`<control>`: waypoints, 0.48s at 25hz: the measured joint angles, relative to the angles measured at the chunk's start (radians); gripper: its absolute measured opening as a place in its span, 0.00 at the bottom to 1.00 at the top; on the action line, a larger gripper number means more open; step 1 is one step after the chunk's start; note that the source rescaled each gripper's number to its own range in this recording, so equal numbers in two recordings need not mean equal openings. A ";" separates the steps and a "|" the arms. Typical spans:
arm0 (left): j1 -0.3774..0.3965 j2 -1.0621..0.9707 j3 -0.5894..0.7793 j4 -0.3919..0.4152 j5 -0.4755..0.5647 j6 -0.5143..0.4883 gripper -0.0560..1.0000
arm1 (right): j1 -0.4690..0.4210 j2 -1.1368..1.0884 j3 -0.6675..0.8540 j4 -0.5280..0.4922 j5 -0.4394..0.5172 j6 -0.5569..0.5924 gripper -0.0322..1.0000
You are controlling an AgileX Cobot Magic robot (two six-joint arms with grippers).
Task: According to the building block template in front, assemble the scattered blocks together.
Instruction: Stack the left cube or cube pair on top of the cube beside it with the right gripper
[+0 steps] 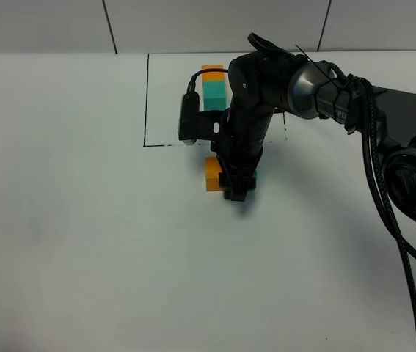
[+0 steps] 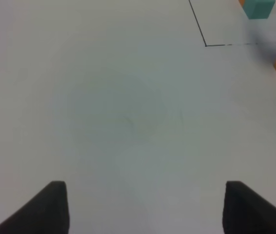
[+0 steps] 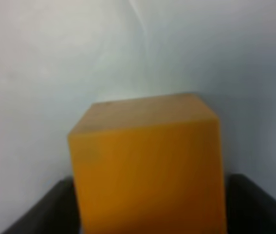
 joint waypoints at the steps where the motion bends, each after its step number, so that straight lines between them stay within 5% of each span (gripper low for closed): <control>1: 0.000 0.000 0.000 0.000 0.000 0.000 0.44 | 0.000 0.000 0.000 0.000 0.000 0.001 0.07; 7: 0.000 0.000 0.000 0.000 0.000 0.000 0.44 | -0.002 -0.004 0.000 0.001 -0.017 0.190 0.05; 12: 0.000 0.000 0.000 0.000 0.000 0.000 0.44 | -0.004 -0.060 0.000 0.009 -0.004 0.725 0.04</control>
